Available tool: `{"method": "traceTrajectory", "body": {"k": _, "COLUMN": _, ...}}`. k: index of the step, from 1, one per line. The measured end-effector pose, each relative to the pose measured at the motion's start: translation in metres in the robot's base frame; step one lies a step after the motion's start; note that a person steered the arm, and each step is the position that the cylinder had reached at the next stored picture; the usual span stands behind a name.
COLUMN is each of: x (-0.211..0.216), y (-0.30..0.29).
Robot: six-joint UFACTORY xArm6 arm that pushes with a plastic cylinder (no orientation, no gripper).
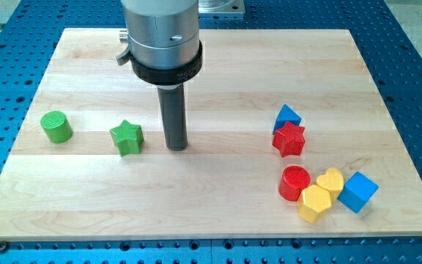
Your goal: Push the green star into the green circle
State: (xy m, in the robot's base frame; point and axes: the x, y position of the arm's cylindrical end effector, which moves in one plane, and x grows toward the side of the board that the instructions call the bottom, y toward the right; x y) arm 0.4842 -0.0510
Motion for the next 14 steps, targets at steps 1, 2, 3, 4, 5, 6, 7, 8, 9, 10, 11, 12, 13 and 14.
{"method": "traceTrajectory", "body": {"k": 1, "x": 0.000, "y": 0.001}}
{"method": "traceTrajectory", "body": {"k": 2, "x": 0.000, "y": 0.001}}
{"method": "traceTrajectory", "body": {"k": 3, "x": 0.000, "y": 0.001}}
{"method": "traceTrajectory", "body": {"k": 4, "x": 0.000, "y": -0.006}}
{"method": "traceTrajectory", "body": {"k": 5, "x": 0.000, "y": -0.035}}
{"method": "traceTrajectory", "body": {"k": 6, "x": 0.000, "y": -0.068}}
{"method": "traceTrajectory", "body": {"k": 7, "x": 0.000, "y": -0.099}}
{"method": "traceTrajectory", "body": {"k": 8, "x": 0.000, "y": -0.119}}
{"method": "traceTrajectory", "body": {"k": 9, "x": 0.006, "y": -0.125}}
{"method": "traceTrajectory", "body": {"k": 10, "x": 0.034, "y": -0.127}}
{"method": "traceTrajectory", "body": {"k": 11, "x": 0.043, "y": -0.130}}
{"method": "traceTrajectory", "body": {"k": 12, "x": 0.042, "y": -0.136}}
{"method": "traceTrajectory", "body": {"k": 13, "x": 0.037, "y": -0.138}}
{"method": "traceTrajectory", "body": {"k": 14, "x": 0.022, "y": -0.138}}
